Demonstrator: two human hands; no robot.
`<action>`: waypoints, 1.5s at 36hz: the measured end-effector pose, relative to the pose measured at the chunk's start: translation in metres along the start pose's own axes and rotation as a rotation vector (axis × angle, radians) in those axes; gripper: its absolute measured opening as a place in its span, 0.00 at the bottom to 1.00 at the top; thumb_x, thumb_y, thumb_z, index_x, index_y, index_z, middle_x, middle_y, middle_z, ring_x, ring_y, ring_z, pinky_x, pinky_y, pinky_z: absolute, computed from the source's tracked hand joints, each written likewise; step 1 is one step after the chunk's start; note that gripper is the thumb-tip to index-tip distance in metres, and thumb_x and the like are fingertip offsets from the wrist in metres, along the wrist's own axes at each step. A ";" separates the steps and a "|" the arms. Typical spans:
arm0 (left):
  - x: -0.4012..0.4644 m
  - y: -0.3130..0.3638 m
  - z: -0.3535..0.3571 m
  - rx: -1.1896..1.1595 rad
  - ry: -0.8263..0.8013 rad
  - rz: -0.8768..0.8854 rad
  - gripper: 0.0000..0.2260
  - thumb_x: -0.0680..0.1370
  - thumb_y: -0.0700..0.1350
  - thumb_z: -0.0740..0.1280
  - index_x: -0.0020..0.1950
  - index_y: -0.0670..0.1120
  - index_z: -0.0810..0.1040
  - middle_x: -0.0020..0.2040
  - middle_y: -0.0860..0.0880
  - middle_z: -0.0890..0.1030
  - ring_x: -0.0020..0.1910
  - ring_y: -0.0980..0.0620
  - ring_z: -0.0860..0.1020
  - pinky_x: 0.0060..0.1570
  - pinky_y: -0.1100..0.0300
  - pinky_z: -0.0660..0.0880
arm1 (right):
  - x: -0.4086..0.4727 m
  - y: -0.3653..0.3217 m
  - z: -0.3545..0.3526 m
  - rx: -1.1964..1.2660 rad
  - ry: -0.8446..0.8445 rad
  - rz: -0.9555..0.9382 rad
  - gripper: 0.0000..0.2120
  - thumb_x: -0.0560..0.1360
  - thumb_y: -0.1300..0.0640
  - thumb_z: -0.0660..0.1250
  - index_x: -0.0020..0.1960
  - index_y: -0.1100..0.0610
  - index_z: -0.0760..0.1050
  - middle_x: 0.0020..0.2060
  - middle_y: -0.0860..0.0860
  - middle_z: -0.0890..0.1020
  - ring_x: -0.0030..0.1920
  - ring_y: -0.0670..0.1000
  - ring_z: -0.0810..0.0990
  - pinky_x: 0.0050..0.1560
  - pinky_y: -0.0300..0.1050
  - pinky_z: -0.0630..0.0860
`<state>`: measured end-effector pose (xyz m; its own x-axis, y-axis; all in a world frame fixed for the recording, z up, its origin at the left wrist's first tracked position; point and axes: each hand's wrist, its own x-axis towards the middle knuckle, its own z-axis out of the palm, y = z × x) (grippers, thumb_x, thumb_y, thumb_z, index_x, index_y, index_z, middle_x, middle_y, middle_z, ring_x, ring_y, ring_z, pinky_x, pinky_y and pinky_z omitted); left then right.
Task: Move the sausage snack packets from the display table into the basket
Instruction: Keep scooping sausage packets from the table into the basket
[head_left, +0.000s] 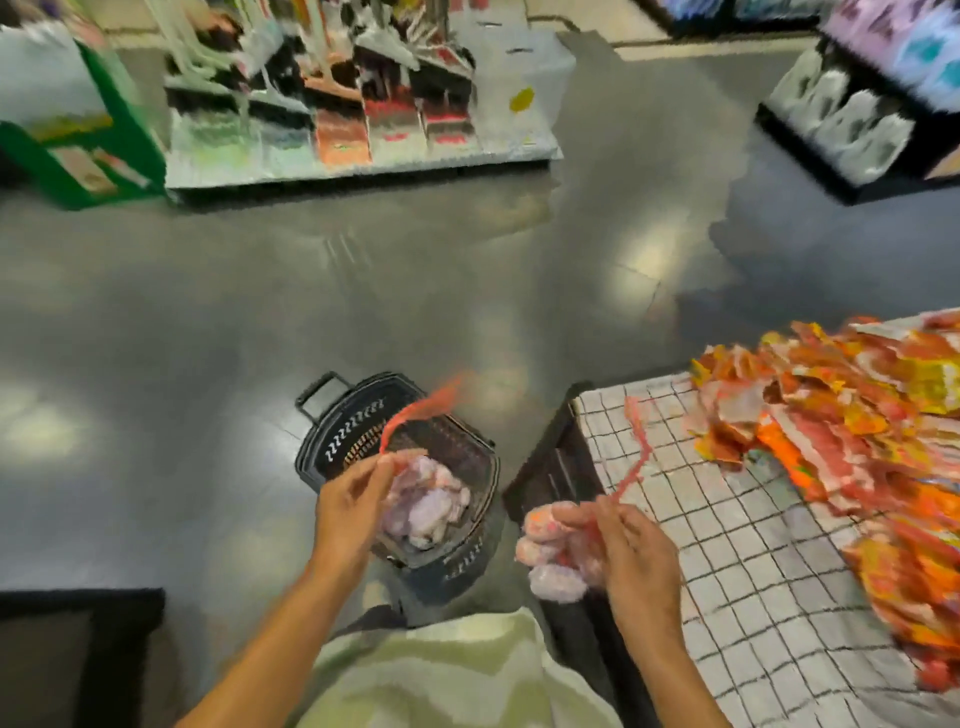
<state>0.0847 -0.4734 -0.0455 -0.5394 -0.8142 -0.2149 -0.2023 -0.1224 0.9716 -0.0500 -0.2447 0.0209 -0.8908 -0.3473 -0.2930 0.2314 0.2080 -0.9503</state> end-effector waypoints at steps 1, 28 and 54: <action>0.006 -0.004 -0.014 -0.035 0.041 -0.042 0.12 0.82 0.44 0.67 0.45 0.56 0.88 0.46 0.54 0.88 0.46 0.60 0.83 0.49 0.67 0.78 | 0.004 -0.001 0.015 -0.010 -0.010 -0.001 0.16 0.83 0.59 0.63 0.41 0.59 0.85 0.36 0.51 0.88 0.36 0.45 0.86 0.31 0.31 0.77; 0.122 -0.105 -0.114 -0.056 0.496 -0.516 0.08 0.81 0.38 0.66 0.53 0.39 0.86 0.49 0.47 0.87 0.48 0.56 0.83 0.47 0.76 0.73 | 0.206 0.107 0.235 -0.304 -0.374 0.397 0.14 0.83 0.49 0.63 0.51 0.48 0.87 0.51 0.50 0.88 0.57 0.51 0.85 0.58 0.48 0.76; 0.323 -0.518 0.027 -0.230 0.700 -0.756 0.12 0.82 0.40 0.65 0.43 0.47 0.86 0.46 0.52 0.87 0.50 0.59 0.82 0.65 0.49 0.77 | 0.438 0.505 0.353 -0.554 -0.606 0.253 0.16 0.83 0.57 0.63 0.42 0.60 0.84 0.34 0.41 0.85 0.37 0.36 0.81 0.44 0.28 0.72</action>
<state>-0.0065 -0.6581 -0.6207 0.2695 -0.6184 -0.7382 -0.0898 -0.7793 0.6201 -0.1854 -0.6149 -0.6242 -0.4395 -0.6257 -0.6445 0.0298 0.7070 -0.7066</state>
